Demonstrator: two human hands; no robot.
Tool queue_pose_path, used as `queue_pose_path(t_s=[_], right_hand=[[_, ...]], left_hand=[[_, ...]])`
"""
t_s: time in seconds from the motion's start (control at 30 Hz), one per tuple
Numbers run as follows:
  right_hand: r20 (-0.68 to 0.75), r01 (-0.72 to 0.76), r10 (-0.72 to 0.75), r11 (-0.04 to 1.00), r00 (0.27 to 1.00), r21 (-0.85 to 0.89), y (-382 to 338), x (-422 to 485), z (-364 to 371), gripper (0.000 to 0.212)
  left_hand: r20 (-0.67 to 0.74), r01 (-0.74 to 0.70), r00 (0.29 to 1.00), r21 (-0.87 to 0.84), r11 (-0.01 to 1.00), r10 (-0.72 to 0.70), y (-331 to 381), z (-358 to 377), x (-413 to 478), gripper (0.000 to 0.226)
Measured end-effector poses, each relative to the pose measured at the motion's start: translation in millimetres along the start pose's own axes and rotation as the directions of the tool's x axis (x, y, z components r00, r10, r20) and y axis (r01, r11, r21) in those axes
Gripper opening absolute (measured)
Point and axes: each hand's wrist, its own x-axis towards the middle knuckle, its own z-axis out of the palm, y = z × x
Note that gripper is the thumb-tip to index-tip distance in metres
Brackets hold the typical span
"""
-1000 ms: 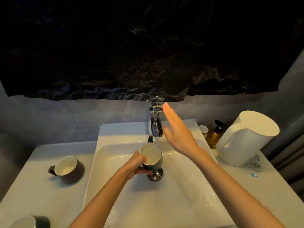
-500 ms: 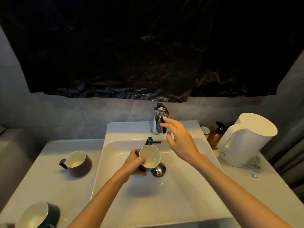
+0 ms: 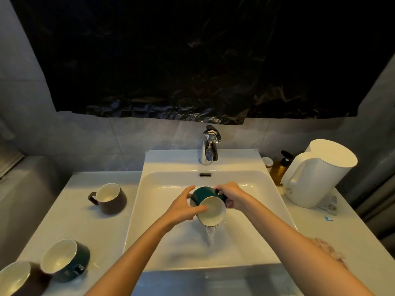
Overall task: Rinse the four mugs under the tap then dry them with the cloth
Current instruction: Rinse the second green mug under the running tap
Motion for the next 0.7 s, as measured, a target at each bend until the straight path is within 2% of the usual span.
queue_pose_path(t_s=[0.1,0.17,0.23,0.33,0.43,0.5,0.57,0.63,0.7], right_hand=[[-0.038,-0.031,0.038,0.983,0.999,0.18,17,0,-8,0.032],[-0.043,-0.037,0.049,0.967,0.998,0.252,23,-2,-4,0.031],[-0.063,-0.008,0.029,0.949,0.998,0.314,26,-3,2,0.029],[-0.113,0.137,-0.104,0.926,0.988,0.351,29,-6,6,0.02],[-0.103,0.311,-0.294,0.906,0.95,0.288,31,-22,-1,0.023],[-0.074,0.445,-0.44,0.866,0.895,0.228,32,-34,-5,0.019],[-0.048,0.588,-0.59,0.788,0.806,0.182,33,-44,-9,0.018],[-0.034,0.719,-0.72,0.686,0.693,0.108,36,-51,-11,0.024],[-0.028,0.837,-0.837,0.547,0.546,-0.025,39,-58,-13,0.028]], left_hand=[[-0.003,0.053,0.999,-0.146,0.988,-0.054,0,-3,-2,0.076],[-0.003,0.104,0.994,-0.167,0.98,-0.106,-2,-3,-3,0.058],[0.018,0.148,0.989,-0.16,0.976,-0.147,-5,-2,-4,0.05],[0.039,0.172,0.985,-0.165,0.971,-0.168,-3,0,-6,0.049],[0.062,0.18,0.983,-0.19,0.965,-0.172,6,6,-8,0.051],[0.059,0.136,0.99,-0.193,0.972,-0.127,14,10,-12,0.053],[0.049,0.062,0.997,-0.233,0.97,-0.052,20,12,-15,0.054],[0.036,0.013,0.999,-0.316,0.949,-0.002,26,13,-16,0.055],[0.017,-0.029,0.999,-0.411,0.911,0.039,34,13,-19,0.055]])
